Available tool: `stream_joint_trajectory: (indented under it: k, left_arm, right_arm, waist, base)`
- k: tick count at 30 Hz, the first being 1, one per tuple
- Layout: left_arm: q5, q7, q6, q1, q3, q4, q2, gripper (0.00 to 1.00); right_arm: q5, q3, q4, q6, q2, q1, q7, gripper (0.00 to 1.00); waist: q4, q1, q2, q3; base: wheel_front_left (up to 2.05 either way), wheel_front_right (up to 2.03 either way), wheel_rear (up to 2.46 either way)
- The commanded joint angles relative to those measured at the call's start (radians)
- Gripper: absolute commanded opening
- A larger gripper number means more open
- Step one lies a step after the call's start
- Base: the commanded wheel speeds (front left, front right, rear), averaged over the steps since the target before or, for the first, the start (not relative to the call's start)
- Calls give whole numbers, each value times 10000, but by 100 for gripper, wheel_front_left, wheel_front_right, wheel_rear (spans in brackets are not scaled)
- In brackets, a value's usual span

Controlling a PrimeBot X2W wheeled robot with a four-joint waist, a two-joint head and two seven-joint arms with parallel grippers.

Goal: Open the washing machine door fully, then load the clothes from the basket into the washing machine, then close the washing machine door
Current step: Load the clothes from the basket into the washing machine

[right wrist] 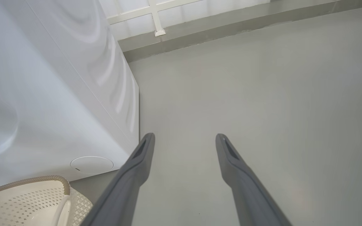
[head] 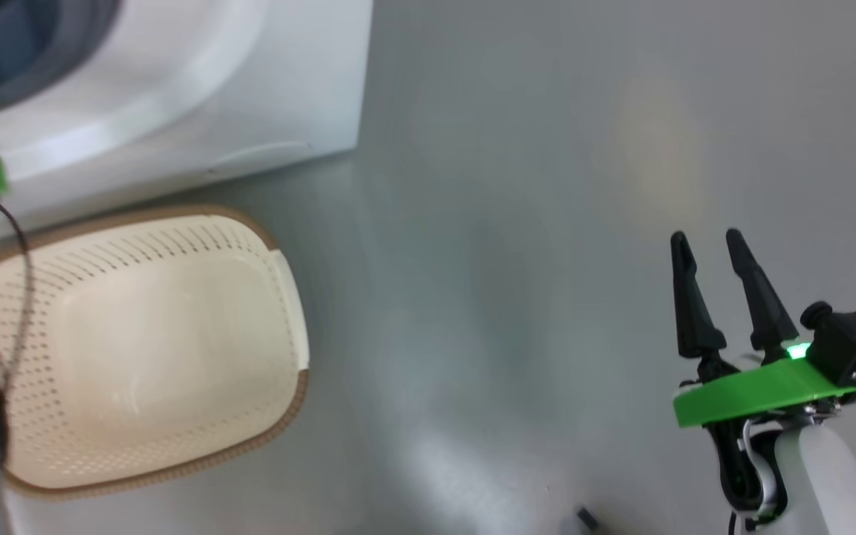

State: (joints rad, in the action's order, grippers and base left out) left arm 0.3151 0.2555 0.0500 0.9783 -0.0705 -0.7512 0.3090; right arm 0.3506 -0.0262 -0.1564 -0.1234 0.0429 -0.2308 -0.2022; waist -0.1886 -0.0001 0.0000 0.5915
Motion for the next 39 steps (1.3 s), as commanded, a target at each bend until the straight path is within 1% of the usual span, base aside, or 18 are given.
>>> stream_joint_trajectory:
  k: [1, 6, 13, 20, 25, 32, 39]
  left_arm:
    - [-88, 60, -96, -453, -208, 449, 354, 100]
    - [-311, 61, -190, -2202, -280, 1672, -266, 100]
    - [-737, 62, -450, -4809, -270, 3462, -1156, 100]
    - [-1093, 62, -780, -7207, -386, 4807, -1695, 100]
    - [-1173, 62, -888, -8656, -328, 5418, -2024, 100]
    - [-1283, 62, -1017, -9678, -16, 5810, -2244, 100]
    - [-1255, 62, -1073, -10051, 226, 5983, -2358, 100]
  right_arm:
    - [-125, -157, 243, -73, 74, 358, 25, 100]
    - [-235, -70, 314, -73, 74, 799, 296, 100]
    - [-416, 66, 468, -73, 74, 1490, 675, 100]
    - [-748, 164, 744, -73, 74, 2073, 1088, 100]
    - [-916, 294, 1005, -73, 92, 2509, 1415, 100]
    - [-1077, 313, 1511, -73, 132, 2899, 1787, 100]
    - [-1149, 306, 1766, -73, 158, 3106, 1974, 100]
  waist:
    - [468, 1, 0, -790]
    - [667, 1, 0, -1702]
    - [862, 1, 0, -2833]
    - [941, 1, 0, -3891]
    - [1098, 1, 0, -4532]
    - [1406, 1, 0, -4906]
    - [1607, 1, 0, -5037]
  base:
    - [0, 0, 0]
    - [0, 0, 0]
    - [0, 0, 0]
    - [0, 0, 0]
    - [0, 0, 0]
    - [0, 0, 0]
    - [0, 0, 0]
